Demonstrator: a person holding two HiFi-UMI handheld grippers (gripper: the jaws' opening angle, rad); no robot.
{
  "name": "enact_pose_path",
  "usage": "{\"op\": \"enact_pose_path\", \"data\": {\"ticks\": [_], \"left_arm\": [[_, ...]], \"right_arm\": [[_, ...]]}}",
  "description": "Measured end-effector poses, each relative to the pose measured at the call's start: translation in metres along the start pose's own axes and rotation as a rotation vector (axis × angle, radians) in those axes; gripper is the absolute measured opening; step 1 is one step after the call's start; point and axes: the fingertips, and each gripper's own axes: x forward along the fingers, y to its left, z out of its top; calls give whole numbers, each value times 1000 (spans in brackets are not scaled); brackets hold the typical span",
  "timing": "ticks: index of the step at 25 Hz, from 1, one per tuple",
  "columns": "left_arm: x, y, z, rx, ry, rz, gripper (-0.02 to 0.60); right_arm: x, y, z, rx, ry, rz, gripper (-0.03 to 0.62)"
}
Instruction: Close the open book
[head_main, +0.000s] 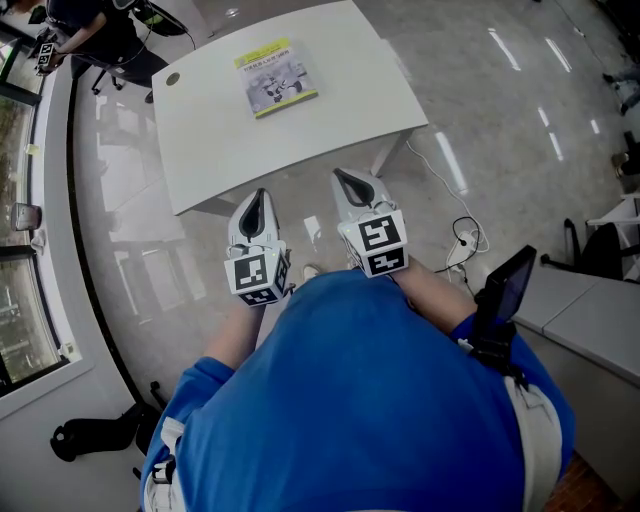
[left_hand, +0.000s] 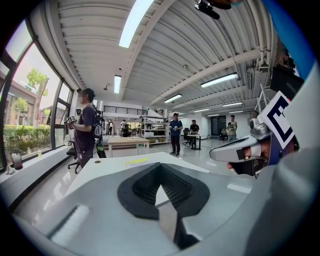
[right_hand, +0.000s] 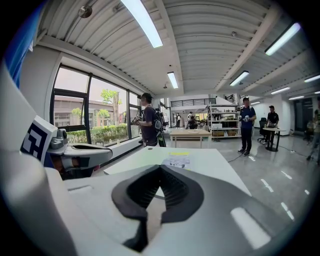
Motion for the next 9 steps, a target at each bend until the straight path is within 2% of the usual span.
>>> {"op": "enact_pose_path", "data": {"ticks": [9], "left_arm": [[7, -2, 2, 14, -10, -6, 6]], "right_arm": [[2, -6, -1, 0, 2, 1, 2]]}}
